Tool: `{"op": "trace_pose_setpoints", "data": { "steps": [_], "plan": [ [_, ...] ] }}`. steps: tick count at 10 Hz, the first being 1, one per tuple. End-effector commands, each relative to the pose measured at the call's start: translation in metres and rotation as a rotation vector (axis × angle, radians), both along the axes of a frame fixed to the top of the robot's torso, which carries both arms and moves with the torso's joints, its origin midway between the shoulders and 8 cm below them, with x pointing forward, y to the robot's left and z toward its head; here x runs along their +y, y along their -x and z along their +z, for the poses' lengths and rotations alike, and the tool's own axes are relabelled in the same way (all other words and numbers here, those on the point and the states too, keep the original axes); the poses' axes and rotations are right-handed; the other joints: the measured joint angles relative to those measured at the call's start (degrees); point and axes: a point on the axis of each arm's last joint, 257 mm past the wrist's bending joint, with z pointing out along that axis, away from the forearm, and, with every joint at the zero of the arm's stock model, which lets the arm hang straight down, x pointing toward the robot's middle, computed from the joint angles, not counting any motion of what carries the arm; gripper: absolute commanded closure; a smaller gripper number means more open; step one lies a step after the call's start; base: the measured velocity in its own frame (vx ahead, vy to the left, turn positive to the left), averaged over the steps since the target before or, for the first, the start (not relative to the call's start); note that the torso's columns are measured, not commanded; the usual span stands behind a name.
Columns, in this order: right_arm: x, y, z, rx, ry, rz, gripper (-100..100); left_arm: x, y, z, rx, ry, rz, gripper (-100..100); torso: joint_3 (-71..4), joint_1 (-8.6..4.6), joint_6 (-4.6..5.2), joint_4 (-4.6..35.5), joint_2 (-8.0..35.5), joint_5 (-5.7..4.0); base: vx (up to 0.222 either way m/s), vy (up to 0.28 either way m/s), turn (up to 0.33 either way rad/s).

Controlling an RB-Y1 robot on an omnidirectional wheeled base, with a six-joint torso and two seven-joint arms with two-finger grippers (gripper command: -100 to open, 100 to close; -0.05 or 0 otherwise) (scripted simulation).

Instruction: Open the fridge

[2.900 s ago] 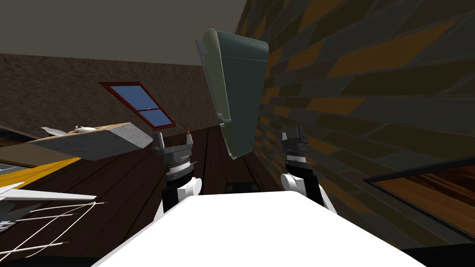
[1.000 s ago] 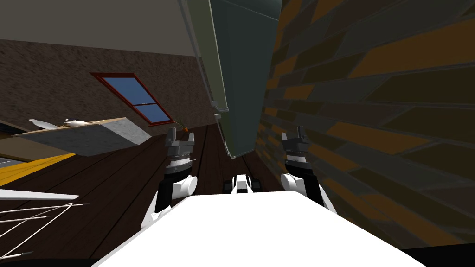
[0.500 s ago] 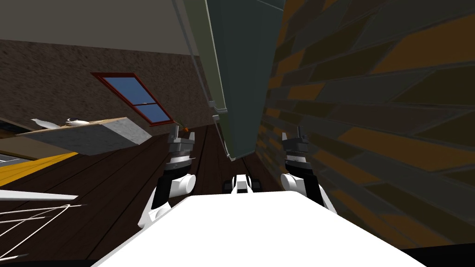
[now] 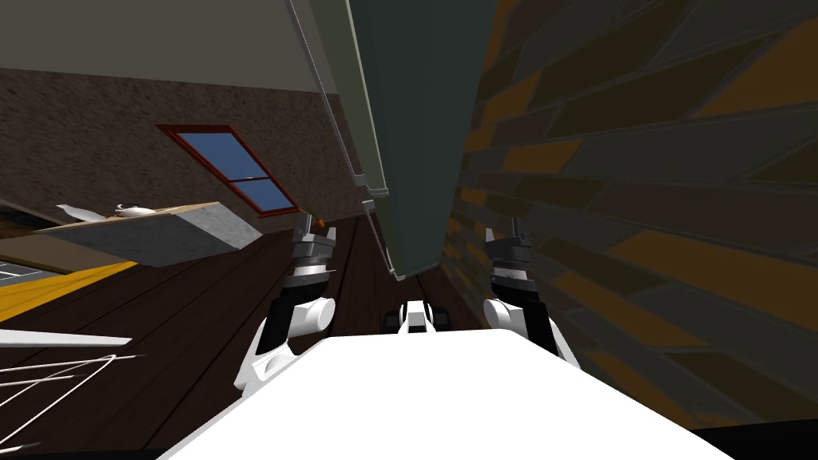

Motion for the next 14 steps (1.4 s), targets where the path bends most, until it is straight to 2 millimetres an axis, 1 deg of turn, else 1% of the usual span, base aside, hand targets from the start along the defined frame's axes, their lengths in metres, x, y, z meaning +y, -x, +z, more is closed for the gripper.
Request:
{"op": "trace_pose_setpoints", "data": {
  "steps": [1, 3, 8, 12, 14],
  "plan": [
    [0.0, 0.0, 0.0, 0.0, 0.0, 0.0, 0, 0.003, -0.005, -0.002, 0.037, -0.003, 0.011, -100, -0.1, -0.11, 0.0, 0.0, -0.1, -0.03, 0.101, -0.038, 0.02],
    [0.0, 0.0, 0.0, 0.0, 0.0, 0.0, 0, 0.007, -0.011, -0.003, 0.068, -0.007, 0.025, -100, -0.1, -0.08, 0.0, 0.0, -0.1, -0.03, 0.12, -0.047, 0.036],
    [0.0, 0.0, 0.0, 0.0, 0.0, 0.0, 0, 0.015, -0.023, -0.011, 0.145, -0.001, 0.05, -100, 0.0, -0.05, 0.0, 0.0, -0.1, -0.02, 0.095, -0.037, 0.032],
    [0.0, 0.0, 0.0, 0.0, 0.0, 0.0, 0, 0.021, -0.032, -0.022, 0.212, 0.011, 0.069, -100, -0.1, -0.18, 0.0, 0.0, -0.1, -0.05, 0.102, -0.054, 0.028],
    [0.0, 0.0, 0.0, 0.0, 0.0, 0.0, 0, 0.024, -0.035, -0.027, 0.239, 0.017, 0.077, -100, -0.1, 0.03, 0.0, 0.0, -0.1, 0.0, 0.096, -0.029, 0.024]
  ]
}}
